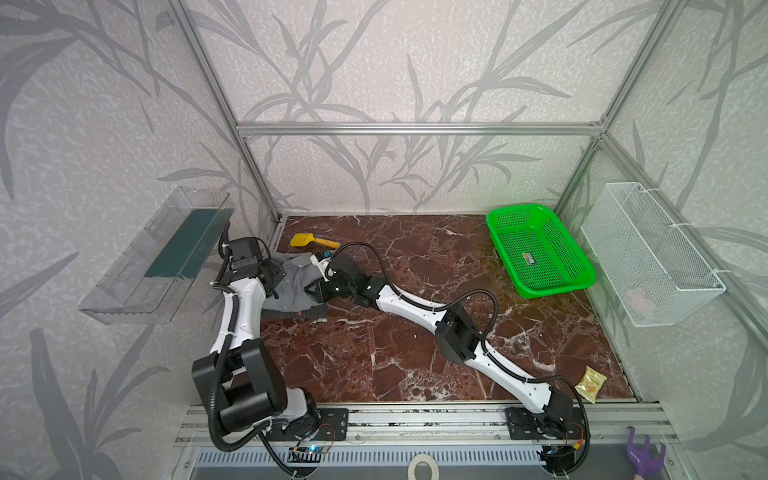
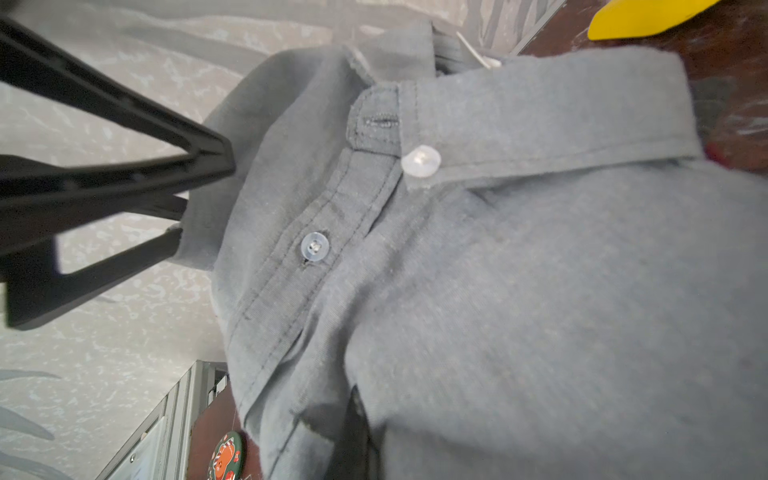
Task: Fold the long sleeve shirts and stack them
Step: 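Carry the grey shirt with both grippers onto the pinstripe shirt, then release the grey shirt and withdraw both grippers toward the robot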
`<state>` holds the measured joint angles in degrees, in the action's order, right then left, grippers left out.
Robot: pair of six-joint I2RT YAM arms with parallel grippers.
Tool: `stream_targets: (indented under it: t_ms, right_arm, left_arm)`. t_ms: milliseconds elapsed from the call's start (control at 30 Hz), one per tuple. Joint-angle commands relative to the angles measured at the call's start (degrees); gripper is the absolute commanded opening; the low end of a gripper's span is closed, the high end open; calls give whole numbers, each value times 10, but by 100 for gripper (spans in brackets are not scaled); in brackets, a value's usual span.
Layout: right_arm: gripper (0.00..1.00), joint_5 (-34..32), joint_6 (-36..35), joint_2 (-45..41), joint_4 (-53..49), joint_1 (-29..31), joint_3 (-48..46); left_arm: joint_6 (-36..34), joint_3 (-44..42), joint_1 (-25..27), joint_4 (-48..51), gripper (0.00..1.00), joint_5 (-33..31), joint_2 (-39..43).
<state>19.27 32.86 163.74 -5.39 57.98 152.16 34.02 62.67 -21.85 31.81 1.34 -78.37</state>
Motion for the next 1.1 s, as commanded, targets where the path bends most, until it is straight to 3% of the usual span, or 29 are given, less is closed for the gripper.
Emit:
stream_targets:
  t_ms: [0,33,67,100,300,400,433,500,667,767,900,1067]
  right_arm:
    - [0,-29,4,9,5,3,6]
    - [0,-30,6,9,6,21,6]
    - [0,-33,9,8,6,22,6]
    - [1,-35,13,7,7,23,6]
    - [20,-22,14,-8,11,38,1]
    - [46,-25,11,-47,5,36,-41]
    - [57,-31,8,-74,18,31,-85]
    - [69,-54,-3,-134,58,24,-166]
    - [86,-112,-38,-296,138,-19,-381]
    - [94,-156,-77,-409,160,-47,-501]
    - [100,-167,-133,-566,162,-95,-644]
    - [99,-214,-231,-779,124,-158,-807]
  left_arm:
    - [-6,34,24,14,81,-32,43]
    - [-9,40,37,21,82,-40,50]
    - [-12,46,53,27,96,-51,57]
    - [-14,50,68,32,99,-63,61]
    - [-33,52,155,33,99,-116,90]
    - [-39,41,162,25,99,-99,104]
    - [-40,40,164,30,99,-96,104]
    - [-46,27,169,24,99,-88,110]
    - [-59,-24,180,-26,99,-75,141]
    - [-84,-54,193,-64,99,-91,172]
    - [-133,-109,202,-140,99,-45,201]
    - [-140,-169,205,-164,99,-102,222]
